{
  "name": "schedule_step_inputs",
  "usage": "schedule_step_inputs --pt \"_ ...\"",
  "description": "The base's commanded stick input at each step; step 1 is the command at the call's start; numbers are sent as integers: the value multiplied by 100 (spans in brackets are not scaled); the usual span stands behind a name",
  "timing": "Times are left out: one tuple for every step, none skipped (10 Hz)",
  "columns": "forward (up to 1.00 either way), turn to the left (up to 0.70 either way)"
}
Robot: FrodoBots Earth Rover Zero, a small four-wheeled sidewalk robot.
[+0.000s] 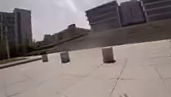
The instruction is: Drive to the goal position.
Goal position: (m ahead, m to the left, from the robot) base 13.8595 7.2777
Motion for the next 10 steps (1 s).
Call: schedule_step_inputs --pt "70 0" --pt "70 0" --pt "70 0" --pt "70 0" --pt "70 0" --pt "70 0" --pt "70 0" --pt "70 0" --pt "70 0" --pt "70 0"
